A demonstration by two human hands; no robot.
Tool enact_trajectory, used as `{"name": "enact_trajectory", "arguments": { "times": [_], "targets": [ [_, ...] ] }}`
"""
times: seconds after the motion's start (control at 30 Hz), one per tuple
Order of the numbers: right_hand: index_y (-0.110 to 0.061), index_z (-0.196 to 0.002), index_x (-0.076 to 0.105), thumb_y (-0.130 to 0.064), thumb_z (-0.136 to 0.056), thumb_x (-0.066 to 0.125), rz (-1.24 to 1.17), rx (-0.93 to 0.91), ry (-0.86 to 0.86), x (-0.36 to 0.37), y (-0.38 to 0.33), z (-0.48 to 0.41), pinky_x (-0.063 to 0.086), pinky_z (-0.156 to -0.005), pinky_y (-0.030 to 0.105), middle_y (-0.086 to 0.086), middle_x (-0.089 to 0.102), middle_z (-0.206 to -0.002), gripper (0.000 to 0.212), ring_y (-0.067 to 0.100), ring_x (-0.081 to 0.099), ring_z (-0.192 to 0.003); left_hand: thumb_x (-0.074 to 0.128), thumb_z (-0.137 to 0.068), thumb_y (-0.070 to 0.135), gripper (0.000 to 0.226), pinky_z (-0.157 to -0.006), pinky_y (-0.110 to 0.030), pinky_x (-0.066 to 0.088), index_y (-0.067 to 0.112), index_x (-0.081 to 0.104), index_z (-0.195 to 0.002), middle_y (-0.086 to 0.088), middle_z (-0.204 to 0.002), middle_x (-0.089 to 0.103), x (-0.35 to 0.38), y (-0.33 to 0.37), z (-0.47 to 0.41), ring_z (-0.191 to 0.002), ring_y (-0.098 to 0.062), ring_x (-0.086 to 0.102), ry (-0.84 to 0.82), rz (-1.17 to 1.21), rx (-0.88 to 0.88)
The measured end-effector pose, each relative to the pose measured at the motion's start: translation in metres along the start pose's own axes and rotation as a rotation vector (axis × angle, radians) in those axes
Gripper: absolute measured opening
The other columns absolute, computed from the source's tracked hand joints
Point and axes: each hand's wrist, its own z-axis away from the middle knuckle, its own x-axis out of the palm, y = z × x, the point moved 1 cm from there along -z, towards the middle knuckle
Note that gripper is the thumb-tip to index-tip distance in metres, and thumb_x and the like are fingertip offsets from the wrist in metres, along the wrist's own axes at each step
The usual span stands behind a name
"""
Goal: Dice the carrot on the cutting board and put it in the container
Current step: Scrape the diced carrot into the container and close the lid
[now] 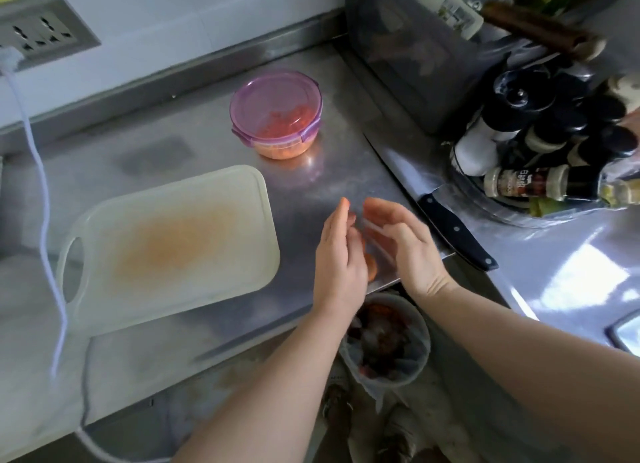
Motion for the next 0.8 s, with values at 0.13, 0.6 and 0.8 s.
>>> {"name": "enact_trajectory", "arguments": {
  "times": [0.13, 0.6, 0.8],
  "targets": [
    [-0.007, -0.09, 0.067, -0.005, -0.098, 0.037, -0.131, 0.099, 0.098, -0.024, -0.022, 0.014, 0.055, -0.078, 0.033, 0.01, 0.071, -0.088, 0.031, 0.025, 0.07, -0.088, 0.038, -0.101, 0.012, 0.032, -0.089, -0.007, 0.041, 0.013, 0.06, -0.124, 0.005, -0.114, 0.064, -0.013, 0.0, -0.003, -0.1, 0.012, 0.058, 0.101, 0.059, -0.039],
    [0.015, -0.099, 0.068, -0.018, -0.1, 0.023, -0.425, 1.106, -0.296, -0.033, 0.047, 0.028, 0.057, -0.077, 0.043, 0.03, 0.066, -0.109, 0.056, 0.037, 0.071, -0.089, 0.032, -0.096, 0.028, 0.045, -0.082, -0.019, 0.047, 0.008, 0.072, -0.095, 0.006, -0.094, 0.07, -0.004, -0.017, -0.019, -0.088, -0.003, 0.065, -0.137, -0.063, 0.224],
    [0.014, -0.102, 0.067, -0.016, -0.1, 0.024, -0.509, 1.114, -0.346, -0.037, 0.051, 0.024, 0.057, -0.081, 0.041, 0.03, 0.066, -0.11, 0.053, 0.037, 0.07, -0.094, 0.033, -0.095, 0.032, 0.044, -0.078, -0.019, 0.049, 0.014, 0.073, -0.092, 0.008, -0.093, 0.071, 0.006, -0.016, -0.022, -0.087, -0.007, 0.065, -0.141, 0.03, 0.203]
  ]
}}
